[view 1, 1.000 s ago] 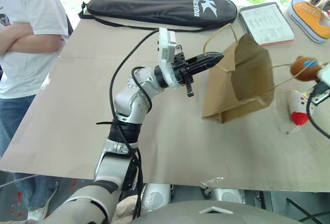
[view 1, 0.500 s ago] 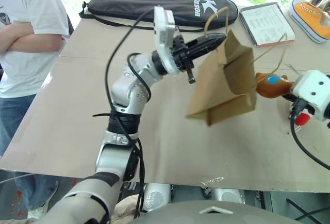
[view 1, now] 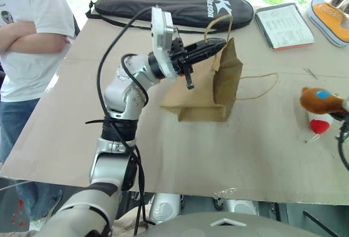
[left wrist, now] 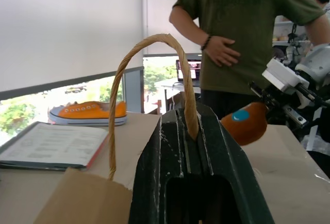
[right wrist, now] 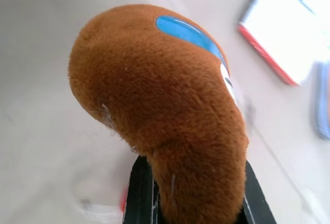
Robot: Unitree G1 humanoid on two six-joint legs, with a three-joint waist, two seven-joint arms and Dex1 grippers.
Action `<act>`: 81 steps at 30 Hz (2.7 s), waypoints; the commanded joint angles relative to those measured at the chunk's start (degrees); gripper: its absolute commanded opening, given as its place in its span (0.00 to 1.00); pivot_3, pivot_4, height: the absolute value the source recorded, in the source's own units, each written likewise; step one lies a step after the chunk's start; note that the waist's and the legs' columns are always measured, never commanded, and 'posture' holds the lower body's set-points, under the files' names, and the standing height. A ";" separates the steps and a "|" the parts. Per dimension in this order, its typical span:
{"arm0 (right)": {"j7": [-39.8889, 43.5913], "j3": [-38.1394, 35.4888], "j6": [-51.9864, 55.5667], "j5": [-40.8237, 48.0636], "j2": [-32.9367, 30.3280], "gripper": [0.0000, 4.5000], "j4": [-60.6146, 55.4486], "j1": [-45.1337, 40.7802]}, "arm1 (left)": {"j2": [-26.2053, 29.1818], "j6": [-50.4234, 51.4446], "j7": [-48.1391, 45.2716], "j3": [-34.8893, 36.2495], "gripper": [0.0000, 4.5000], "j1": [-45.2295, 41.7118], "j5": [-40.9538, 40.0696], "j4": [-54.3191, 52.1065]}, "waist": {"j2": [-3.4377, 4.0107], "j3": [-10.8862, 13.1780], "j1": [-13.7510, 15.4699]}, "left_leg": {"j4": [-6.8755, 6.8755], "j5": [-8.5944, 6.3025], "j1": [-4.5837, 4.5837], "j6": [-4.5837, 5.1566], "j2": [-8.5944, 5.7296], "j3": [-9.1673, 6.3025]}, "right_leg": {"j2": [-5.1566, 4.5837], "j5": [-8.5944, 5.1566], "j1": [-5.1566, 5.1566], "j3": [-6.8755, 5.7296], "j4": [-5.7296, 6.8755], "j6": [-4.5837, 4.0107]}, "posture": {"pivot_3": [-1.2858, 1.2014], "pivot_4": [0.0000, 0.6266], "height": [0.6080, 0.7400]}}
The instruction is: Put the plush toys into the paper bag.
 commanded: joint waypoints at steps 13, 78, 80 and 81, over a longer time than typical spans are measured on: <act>-6.56 40.61 -15.78 -8.12 -1.62 0.01 9.83 -36.11 | -2.25 -0.78 0.25 -0.99 0.00 2.48 0.48 -2.75 | 0.01 0.01 -0.55 | -0.05 0.00 -0.12 0.00 0.01 -0.05 | 0.00 -0.01 -0.07 -0.01 -0.08 -0.01 | 0.52 0.24 1.00; 2.09 45.17 -23.36 -9.93 7.33 0.78 18.00 -41.91 | -1.61 0.97 6.27 0.52 0.00 8.87 -0.29 -8.81 | 0.03 0.01 0.34 | -0.03 0.00 -0.09 -0.01 0.04 -0.02 | -0.07 0.00 -0.08 -0.08 0.00 -0.02 | 0.52 0.24 1.00; 1.20 39.30 -16.92 -7.42 6.11 0.78 14.48 -38.84 | -1.80 0.59 6.00 0.22 0.00 8.86 -0.11 -8.61 | 0.02 0.01 0.39 | -0.03 0.00 -0.10 0.00 0.04 -0.01 | -0.07 0.00 -0.08 -0.07 0.00 -0.02 | 0.52 0.24 1.00; 0.80 36.33 -13.62 -6.45 5.54 0.78 12.88 -37.33 | -1.91 0.40 5.82 0.09 0.00 8.83 -0.05 -8.52 | 0.03 0.01 0.39 | -0.02 0.00 -0.10 0.00 0.04 -0.01 | -0.07 0.00 -0.07 -0.07 0.00 -0.01 | 0.52 0.24 1.00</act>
